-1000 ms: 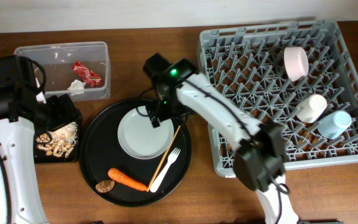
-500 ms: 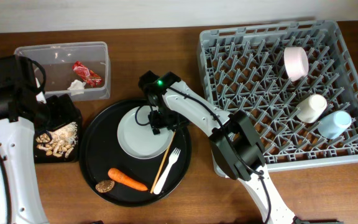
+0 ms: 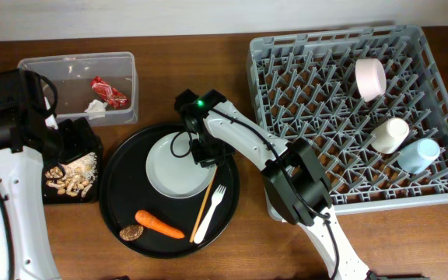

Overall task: Sort waste into correct bins and load items into the dishwasher rack
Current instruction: 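Grasp white plate rim with right gripper and lift it toward rack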

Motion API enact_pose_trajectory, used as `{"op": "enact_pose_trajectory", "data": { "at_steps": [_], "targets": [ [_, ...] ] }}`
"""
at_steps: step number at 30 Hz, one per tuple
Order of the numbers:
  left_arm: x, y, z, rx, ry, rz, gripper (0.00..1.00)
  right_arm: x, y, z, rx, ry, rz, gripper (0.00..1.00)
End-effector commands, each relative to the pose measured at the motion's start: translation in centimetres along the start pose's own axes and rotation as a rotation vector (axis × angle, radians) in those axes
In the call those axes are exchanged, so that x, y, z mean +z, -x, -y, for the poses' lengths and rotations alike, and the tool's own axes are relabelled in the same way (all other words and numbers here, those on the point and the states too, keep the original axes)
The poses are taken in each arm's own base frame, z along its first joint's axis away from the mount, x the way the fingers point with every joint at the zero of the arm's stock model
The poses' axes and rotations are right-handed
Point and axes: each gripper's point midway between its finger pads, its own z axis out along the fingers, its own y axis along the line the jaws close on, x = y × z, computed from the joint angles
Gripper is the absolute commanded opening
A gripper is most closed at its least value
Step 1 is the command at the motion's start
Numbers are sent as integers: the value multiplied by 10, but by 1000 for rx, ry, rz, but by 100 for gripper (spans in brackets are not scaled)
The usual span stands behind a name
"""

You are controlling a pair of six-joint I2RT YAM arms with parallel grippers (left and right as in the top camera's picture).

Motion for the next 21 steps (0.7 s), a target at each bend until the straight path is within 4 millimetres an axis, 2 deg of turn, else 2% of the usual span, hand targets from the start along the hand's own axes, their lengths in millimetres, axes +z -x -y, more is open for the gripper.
{"op": "enact_pose_trajectory", "data": {
  "at_steps": [1,2,4,10,13,16,20,21],
  "targets": [
    [-2,-2,0,-15,-12,5,99,-20,2,-4,2,20,40,18],
    [-2,-2,0,-15,-12,5,99,-25,4,-3,4,26,52,9],
    [-2,-2,0,-15,-12,5,99,-33,8,-2,10,33,66,4],
    [-2,-2,0,-15,-12,5,99,-46,7,13,45,23,48,4],
    [-2,-2,0,-15,-12,5,99,-64,11,22,56,28,58,4],
    [-2,-2,0,-15,-13,5,99,-97,18,30,55,26,114,4],
    [-2,-2,0,-15,-12,5,99,-163,21,67,88,-126,251,4],
    [-2,-2,0,-15,-12,5,99,-182,25,70,41,-129,308,4]
  ]
}}
